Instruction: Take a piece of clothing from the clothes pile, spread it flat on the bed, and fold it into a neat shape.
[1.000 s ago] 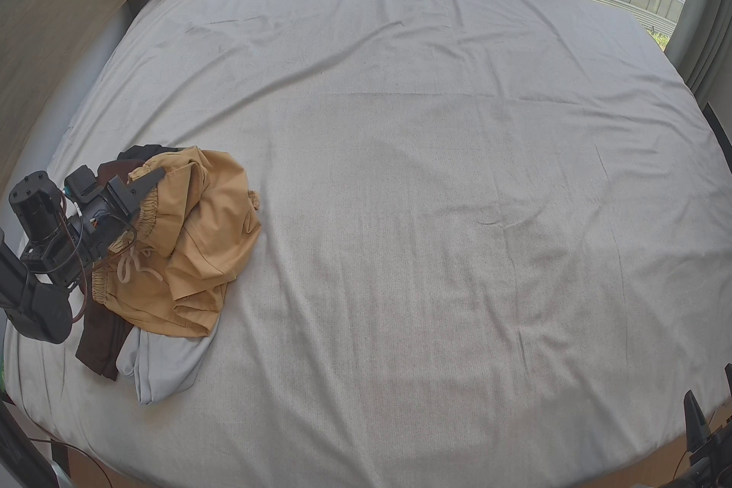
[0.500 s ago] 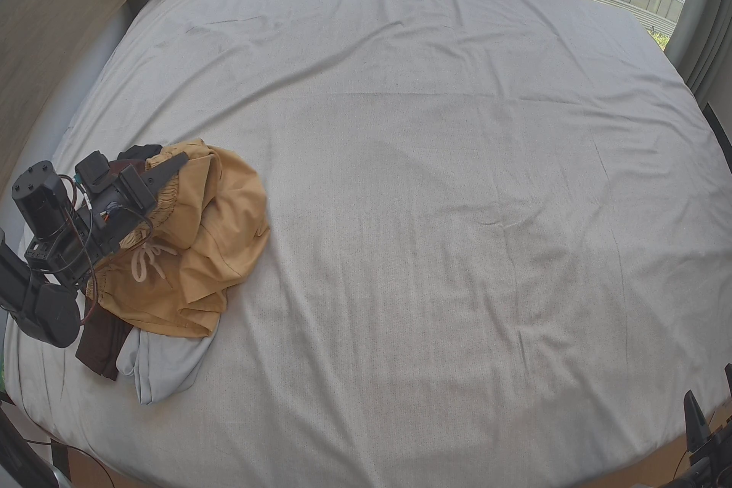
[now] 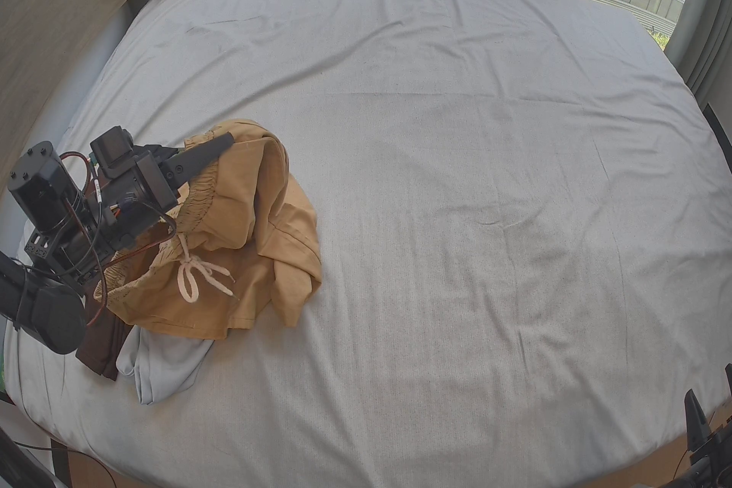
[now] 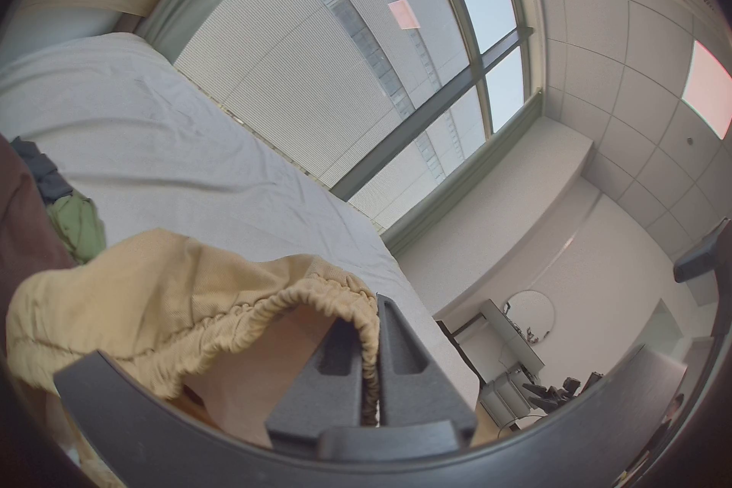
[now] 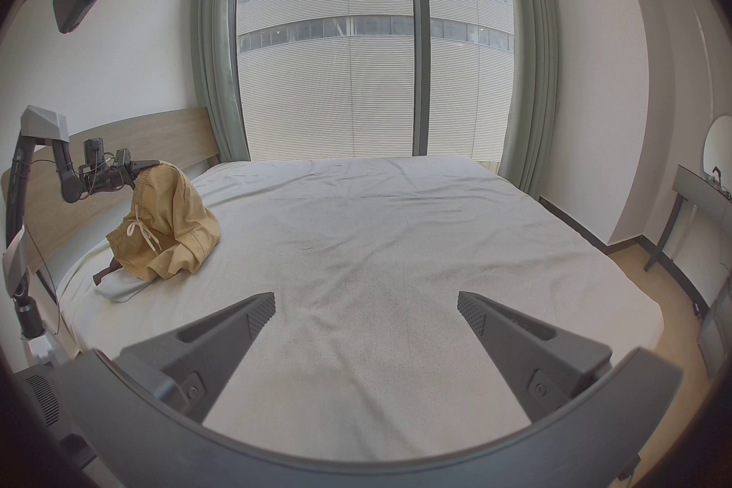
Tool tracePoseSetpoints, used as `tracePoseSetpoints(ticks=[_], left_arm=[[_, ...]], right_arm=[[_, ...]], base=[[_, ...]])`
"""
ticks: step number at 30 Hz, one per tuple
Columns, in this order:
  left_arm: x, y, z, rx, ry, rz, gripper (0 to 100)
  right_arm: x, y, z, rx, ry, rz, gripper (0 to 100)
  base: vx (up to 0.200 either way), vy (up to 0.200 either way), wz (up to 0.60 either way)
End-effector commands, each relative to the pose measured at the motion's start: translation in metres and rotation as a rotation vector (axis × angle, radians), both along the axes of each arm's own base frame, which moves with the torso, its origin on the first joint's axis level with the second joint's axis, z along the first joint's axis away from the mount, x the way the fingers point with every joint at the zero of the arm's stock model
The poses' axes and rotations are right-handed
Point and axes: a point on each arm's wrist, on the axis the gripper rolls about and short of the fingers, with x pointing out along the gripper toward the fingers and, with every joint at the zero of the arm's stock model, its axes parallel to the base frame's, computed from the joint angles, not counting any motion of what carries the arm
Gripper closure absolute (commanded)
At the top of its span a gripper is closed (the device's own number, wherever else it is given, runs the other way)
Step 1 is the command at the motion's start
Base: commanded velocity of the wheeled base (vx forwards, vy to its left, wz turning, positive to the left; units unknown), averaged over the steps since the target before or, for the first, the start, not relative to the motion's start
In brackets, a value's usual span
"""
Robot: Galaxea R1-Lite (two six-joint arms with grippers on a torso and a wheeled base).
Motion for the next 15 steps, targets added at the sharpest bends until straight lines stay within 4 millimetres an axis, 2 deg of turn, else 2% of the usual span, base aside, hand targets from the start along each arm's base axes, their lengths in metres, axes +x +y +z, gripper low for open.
tracePoseSetpoints(ticks=[1, 6, 15], left_arm=[[-0.003, -0.002, 0.003, -0.002, -0.012, -0.01, 100], [-0.008, -0.023, 0.004, -0.009, -0.019, -0.061, 100], [-0.006, -0.04, -0.001, -0.014, -0.002, -0.094, 100]], right_arm=[[0.0, 0.0, -0.005, 0.0, -0.001, -0.001, 0], [0.0, 0.0, -0.005, 0.002, -0.001, -0.001, 0], [0.0, 0.0, -0.005, 0.002, -0.001, -0.002, 0]], base=[[0.0, 0.0, 0.0], [0.0, 0.0, 0.0], [0.0, 0.0, 0.0]])
